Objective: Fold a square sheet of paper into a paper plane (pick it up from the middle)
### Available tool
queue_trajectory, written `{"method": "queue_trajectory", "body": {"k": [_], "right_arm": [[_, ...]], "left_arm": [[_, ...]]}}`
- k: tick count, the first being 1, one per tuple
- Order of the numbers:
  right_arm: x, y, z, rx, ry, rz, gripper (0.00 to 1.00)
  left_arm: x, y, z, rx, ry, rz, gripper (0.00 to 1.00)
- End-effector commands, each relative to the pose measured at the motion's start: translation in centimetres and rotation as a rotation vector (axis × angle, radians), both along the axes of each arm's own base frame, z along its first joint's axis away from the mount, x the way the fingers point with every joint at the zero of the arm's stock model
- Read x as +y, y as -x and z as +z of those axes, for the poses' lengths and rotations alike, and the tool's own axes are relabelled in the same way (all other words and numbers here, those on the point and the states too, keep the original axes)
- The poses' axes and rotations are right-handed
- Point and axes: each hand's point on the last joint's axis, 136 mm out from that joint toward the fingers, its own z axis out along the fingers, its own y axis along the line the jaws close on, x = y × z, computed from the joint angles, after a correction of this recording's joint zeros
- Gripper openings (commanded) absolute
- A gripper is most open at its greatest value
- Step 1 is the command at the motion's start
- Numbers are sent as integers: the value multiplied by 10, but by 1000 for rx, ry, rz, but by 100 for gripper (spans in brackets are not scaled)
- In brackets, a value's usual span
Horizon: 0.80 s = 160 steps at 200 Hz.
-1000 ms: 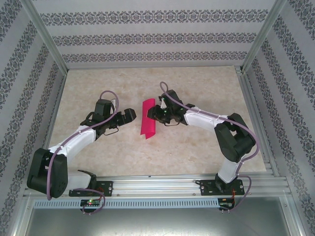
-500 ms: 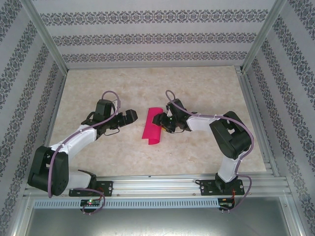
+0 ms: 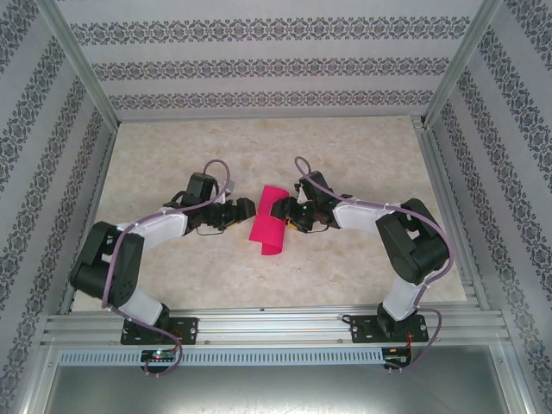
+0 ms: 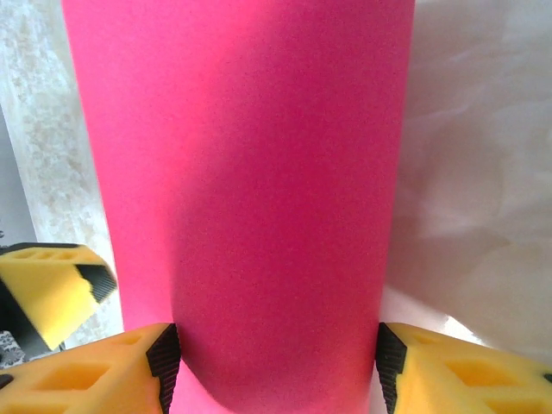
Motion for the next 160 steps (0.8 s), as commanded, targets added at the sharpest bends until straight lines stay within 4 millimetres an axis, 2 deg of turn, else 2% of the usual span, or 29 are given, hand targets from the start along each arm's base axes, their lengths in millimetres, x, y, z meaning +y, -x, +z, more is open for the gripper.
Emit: {"method": "queue_trajectory", "body": {"k": [1,43,71,105,136,160], "right_arm": [[-2,2,7,-20,-21,19,64],[-6,5,3,-13,-25,22,65],[-8,7,0,-4,-26,27,66],[-15,4,4,-11,-53,4,68],[-13,3,7,-13,-118,15,68],[-10,3,5,-3,-148,25,68]], "left_arm": [[-26,-6,7,6,80,-52,77],[-41,-13,-6,59,137,-59,64],[-50,-13,-11,88,180,-73,37],[-51,-10,-15,100,178,-81,13],[-56,-15,-13,96,202,-91,0],[-60,-19,-14,110,219,-88,0]]}}
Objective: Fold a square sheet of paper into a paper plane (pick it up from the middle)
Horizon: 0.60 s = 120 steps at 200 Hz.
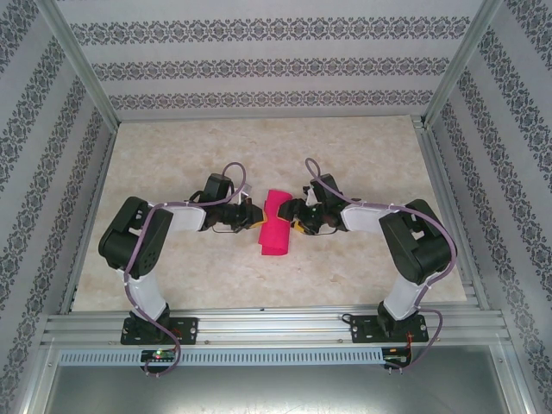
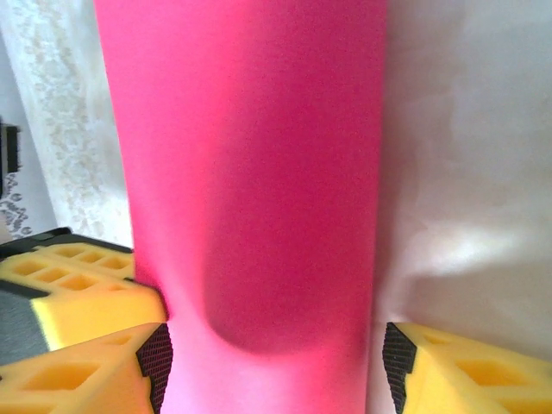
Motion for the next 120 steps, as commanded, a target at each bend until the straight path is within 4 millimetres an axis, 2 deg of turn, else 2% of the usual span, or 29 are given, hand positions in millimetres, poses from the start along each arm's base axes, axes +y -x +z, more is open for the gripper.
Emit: {"method": "queue_trajectory", "body": {"k": [1,38,69,120], "right_arm": [[8,0,10,-24,-73,33,68],[10,-1,1,-1,-68,36,63],[6,-1,-6,12,-14,36,66],[17,-2,-2,4,-60,80,66]], "left_arm": [[-14,-8,12,-34,56,-24,0],[-14,-12,8,-24,49,-14,0],[-12,-11,7,-16,31,-4,0],[-3,0,-2,9,-13,21,0]]}}
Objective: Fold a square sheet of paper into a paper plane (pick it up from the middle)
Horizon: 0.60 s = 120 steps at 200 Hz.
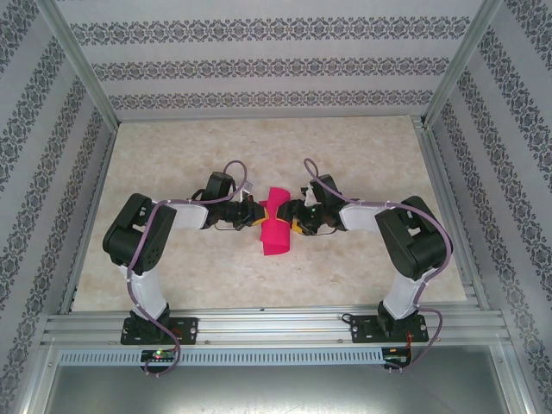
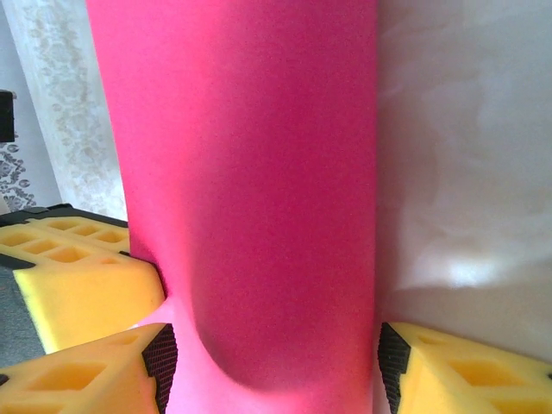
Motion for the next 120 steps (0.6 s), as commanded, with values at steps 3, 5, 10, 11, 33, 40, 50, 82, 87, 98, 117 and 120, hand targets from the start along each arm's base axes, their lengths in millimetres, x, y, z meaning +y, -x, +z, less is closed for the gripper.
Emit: {"method": "queue_trajectory", "body": {"k": [3,5,10,11,33,40,50,82,87,98,117,120], "right_arm": [[12,-3,4,-18,-35,50,66],[12,-4,4,-18,-37,52,66],[13,-4,5,-18,-41,53,66],[13,-4,4,-17,-41,53,66],[17,-7,3,-13,-51,64,66],[17,-8,2,-11,-51,65,66],[19,-8,0,-7,-55,70,65],[24,-7,-1,-4,-64,94,64],[25,-7,-1,-2,-62,99,63],[25,-7,-1,-7,-58,101,61],[27,-7,3,-17,-59,107,56],[27,-7,4,-19,-58,107,55]], "left_arm": [[1,10,-1,4,-23,3,0],[1,10,-2,6,-24,4,0],[2,12,-3,10,-27,6,0],[2,12,-3,10,-27,6,0],[6,14,-7,23,-41,25,0],[6,15,-8,28,-43,29,0],[7,16,-10,31,-44,33,0],[7,17,-11,41,-45,33,1],[8,17,-11,43,-47,35,2],[7,18,-10,44,-44,36,2],[8,19,-9,42,-47,38,6],[9,19,-8,40,-48,39,7]]}}
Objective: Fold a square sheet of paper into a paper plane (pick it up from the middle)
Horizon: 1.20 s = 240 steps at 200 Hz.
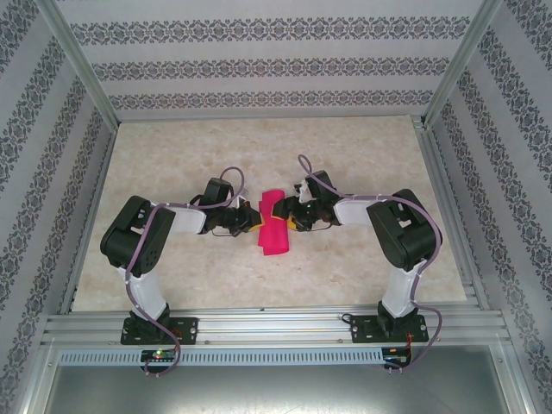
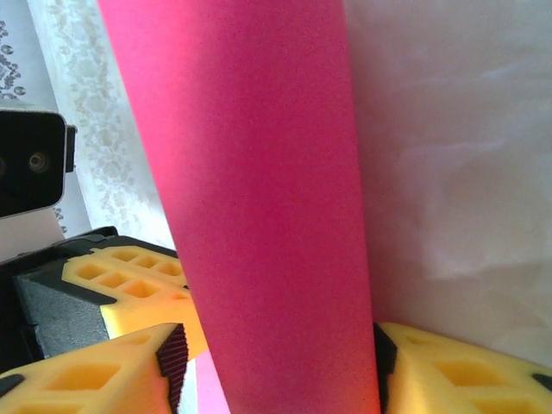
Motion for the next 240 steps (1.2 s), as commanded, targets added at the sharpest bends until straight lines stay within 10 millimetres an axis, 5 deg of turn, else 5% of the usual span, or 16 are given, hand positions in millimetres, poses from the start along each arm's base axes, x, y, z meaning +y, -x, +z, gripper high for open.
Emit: {"method": "queue_trajectory", "body": {"k": [1,36,74,148,240], "right_arm": [[10,1,7,-28,-13,43,55],[6,-3,20,-62,0,20,42],[-2,-10,35,-104,25,-44,39],[7,-39,59,-148,-134,-240,38],[-8,-11,-1,-52,243,-140,52]], "left_arm": [[-3,5,9,-7,-1,-1,7],[3,4,23,-49,-33,16,21],[28,4,37,-115,-174,81,40],[53,7,53,-168,-294,147,45],[48,8,50,-174,-288,103,48]]}}
